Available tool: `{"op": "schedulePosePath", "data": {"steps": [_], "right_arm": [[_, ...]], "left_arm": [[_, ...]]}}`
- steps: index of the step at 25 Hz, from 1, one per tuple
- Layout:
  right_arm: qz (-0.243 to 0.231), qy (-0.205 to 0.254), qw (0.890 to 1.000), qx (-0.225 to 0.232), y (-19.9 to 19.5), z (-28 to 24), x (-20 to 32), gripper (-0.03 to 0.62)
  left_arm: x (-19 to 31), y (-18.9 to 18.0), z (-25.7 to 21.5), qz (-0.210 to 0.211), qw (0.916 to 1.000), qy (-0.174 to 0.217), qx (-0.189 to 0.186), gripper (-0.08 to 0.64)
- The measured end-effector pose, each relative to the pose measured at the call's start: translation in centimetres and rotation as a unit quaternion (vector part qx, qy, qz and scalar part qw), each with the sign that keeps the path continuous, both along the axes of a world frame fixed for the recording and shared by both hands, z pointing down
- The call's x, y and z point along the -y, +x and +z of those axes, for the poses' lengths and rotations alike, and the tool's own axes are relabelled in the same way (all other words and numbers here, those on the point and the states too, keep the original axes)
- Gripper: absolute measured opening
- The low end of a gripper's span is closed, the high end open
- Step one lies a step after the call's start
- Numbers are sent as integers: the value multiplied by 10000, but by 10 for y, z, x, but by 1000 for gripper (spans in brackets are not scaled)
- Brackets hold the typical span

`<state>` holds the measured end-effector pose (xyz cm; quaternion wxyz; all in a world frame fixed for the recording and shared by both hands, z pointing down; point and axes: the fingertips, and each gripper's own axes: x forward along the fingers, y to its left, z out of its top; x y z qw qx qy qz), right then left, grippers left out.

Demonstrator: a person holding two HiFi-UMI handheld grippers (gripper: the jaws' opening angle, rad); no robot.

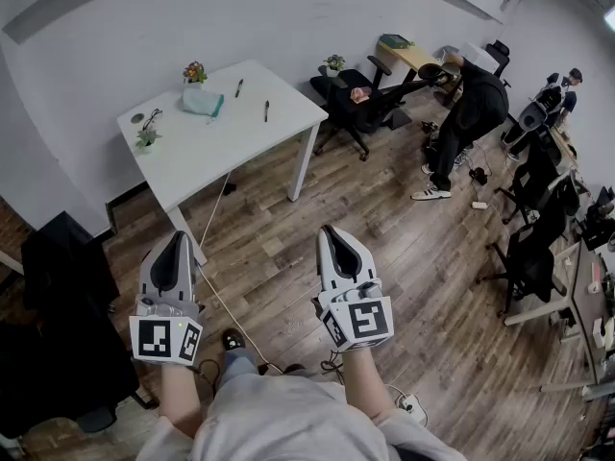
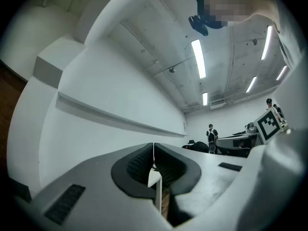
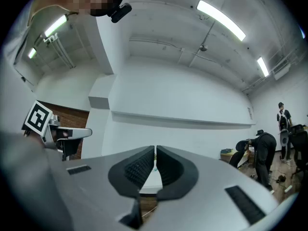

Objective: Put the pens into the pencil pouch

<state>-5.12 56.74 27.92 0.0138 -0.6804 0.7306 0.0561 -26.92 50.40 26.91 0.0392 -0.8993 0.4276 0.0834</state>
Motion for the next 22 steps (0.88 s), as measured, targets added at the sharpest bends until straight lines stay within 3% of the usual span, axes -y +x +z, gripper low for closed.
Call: {"op": "schedulePosePath", "data": {"steps": [10,22], "right_arm": [[28,-17,10000,1,-9,-1,10,34],[272,50,9996,-5,-22,-4,76,34]], "left_arm": [[11,-7,0,17,10000,22,14,26],[84,-16,-4,261,9996,109,52,26]]}}
